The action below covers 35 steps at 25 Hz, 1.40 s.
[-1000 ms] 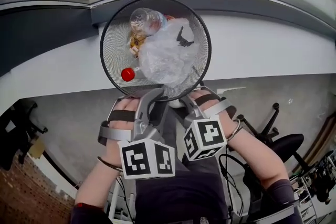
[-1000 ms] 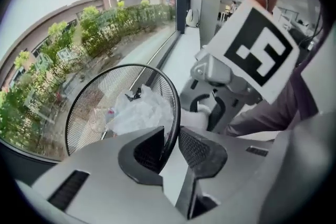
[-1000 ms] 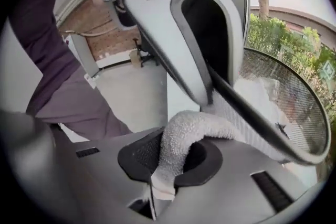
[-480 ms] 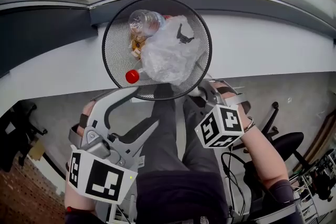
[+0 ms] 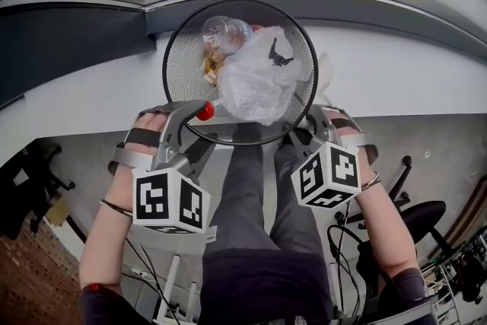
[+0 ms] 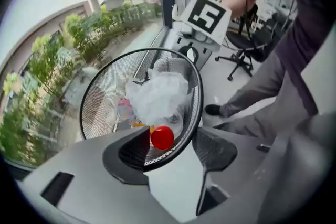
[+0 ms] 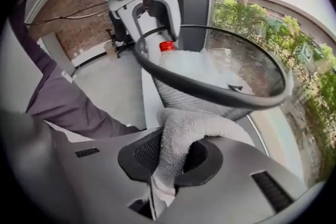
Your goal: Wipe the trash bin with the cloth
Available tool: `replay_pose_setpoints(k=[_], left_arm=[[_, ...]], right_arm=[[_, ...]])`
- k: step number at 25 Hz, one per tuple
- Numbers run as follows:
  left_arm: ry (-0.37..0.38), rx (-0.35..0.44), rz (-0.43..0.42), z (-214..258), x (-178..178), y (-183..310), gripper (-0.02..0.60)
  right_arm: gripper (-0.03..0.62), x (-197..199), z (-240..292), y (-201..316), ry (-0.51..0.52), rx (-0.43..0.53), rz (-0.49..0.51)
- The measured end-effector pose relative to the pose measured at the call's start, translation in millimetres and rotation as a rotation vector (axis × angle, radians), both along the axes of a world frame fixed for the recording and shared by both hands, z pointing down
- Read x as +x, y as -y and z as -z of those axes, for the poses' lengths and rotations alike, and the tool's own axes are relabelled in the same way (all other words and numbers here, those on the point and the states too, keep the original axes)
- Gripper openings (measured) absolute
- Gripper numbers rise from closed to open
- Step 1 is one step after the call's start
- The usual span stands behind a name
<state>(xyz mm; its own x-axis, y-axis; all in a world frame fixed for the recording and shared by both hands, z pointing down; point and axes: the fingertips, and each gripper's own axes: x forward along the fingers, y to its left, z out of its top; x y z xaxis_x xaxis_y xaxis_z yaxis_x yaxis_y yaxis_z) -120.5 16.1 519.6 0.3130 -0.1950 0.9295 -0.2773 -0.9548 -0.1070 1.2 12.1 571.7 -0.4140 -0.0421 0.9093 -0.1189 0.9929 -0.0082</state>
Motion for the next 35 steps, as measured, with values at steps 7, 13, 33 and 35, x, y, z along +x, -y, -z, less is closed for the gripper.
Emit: replay_pose_setpoints(k=[7,13,33,35], left_arm=[[-0.015,-0.100,0.238,2.5,36.5,-9.5,0.210],[-0.006,-0.081,0.311,5.1,71.5,-4.5,0.181],[0.138,0.117,-0.084,-2.6,-2.7,14.9,0.183],[0.091,0.071,-0.045,-2.4,10.5,4.4,0.156]], right_arm=[[0.055,-62.2,11.8,-72.2,0.164,-0.078,0.170],[0.055,-60.1,7.3,-67.7,0.147,-0.067,0.122],[0.055,37.8,15.0,52.1,0.022,0.113,-0.265],[0.055,35.2,11.5,51.3,0.012,0.118,-0.276]])
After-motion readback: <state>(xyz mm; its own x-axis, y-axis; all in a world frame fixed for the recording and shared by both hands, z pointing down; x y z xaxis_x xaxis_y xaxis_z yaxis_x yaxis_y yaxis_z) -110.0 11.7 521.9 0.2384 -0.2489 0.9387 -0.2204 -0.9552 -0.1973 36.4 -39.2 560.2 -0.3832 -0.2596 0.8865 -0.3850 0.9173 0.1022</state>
